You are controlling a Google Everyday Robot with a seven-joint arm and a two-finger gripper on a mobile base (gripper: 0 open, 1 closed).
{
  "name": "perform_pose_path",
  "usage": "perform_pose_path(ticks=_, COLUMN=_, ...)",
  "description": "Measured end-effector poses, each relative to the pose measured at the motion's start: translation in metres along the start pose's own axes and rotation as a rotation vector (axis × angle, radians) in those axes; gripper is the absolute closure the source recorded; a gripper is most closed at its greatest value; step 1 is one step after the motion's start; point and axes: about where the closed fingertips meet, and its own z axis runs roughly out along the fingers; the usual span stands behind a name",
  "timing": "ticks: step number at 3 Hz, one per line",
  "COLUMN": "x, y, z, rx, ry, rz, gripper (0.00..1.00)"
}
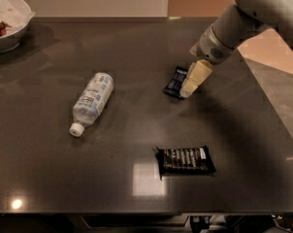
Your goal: Pick rxbar blueberry
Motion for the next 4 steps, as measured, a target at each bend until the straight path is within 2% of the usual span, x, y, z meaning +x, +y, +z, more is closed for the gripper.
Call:
perform_pose_path(ticks=1, x=-0.003, y=-0.011, z=0.025, rx=-0.030, ry=0.008, rz=0.027, gripper=0.00)
perform_pose_path(ticks=3, x=-0.002, y=-0.017, z=0.052, rx=-0.079, ry=0.043, rz=0.053, gripper=0.00)
perform_pose_path(ticks=4, x=0.000, y=-0.018, z=0.056, rx=-0.098, ry=0.051, rz=0.054, gripper=0.18)
